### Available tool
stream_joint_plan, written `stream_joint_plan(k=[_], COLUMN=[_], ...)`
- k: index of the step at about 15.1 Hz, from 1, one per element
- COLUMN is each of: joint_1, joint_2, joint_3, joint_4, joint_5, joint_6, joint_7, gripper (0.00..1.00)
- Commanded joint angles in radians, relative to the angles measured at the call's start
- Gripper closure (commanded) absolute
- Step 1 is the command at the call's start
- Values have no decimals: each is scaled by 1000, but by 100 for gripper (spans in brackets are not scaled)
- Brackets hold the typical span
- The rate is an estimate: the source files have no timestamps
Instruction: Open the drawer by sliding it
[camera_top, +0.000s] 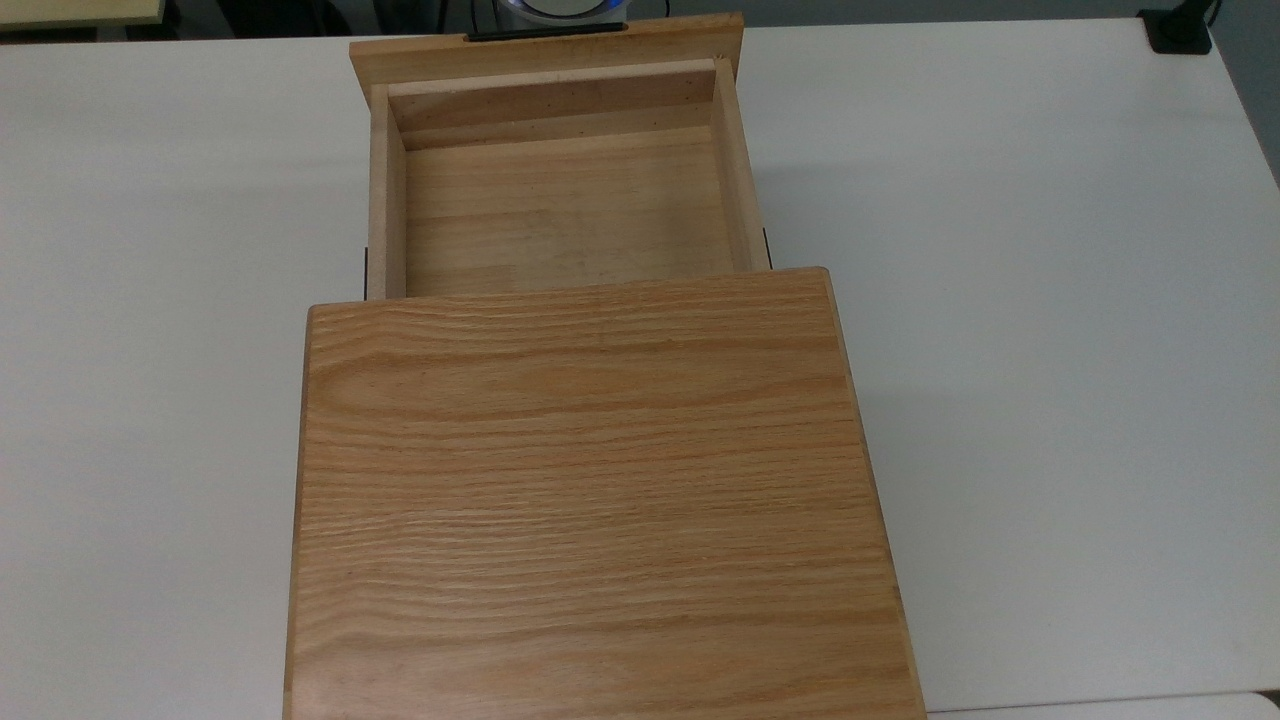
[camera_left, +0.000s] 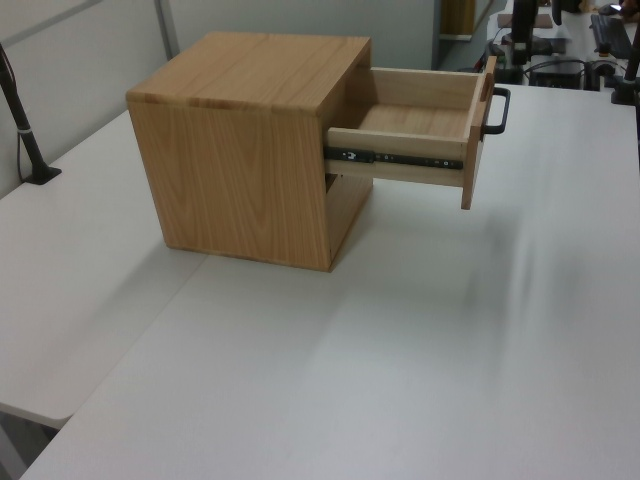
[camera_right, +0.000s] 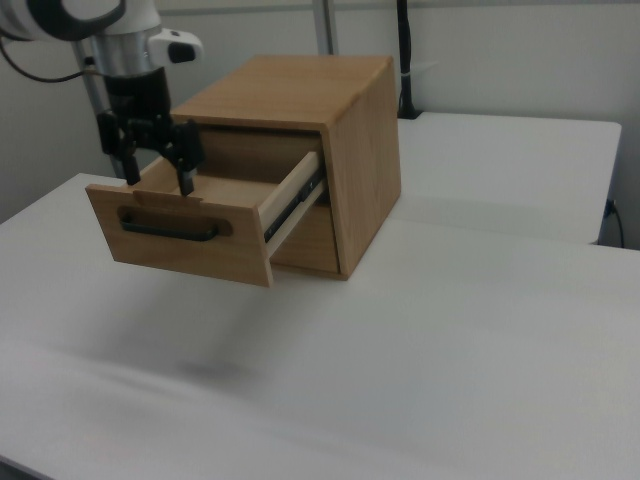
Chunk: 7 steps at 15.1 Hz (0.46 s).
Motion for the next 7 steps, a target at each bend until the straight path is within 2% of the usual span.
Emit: stream_joint_plan(k=[1, 7], joint_1=[-25, -19], joint_2=[102, 103], joint_3=[16, 5], joint_4=[146, 149], joint_5=[-46, -78], joint_6=[-67, -64], joint_7=[-37, -17], gripper=[0, 0])
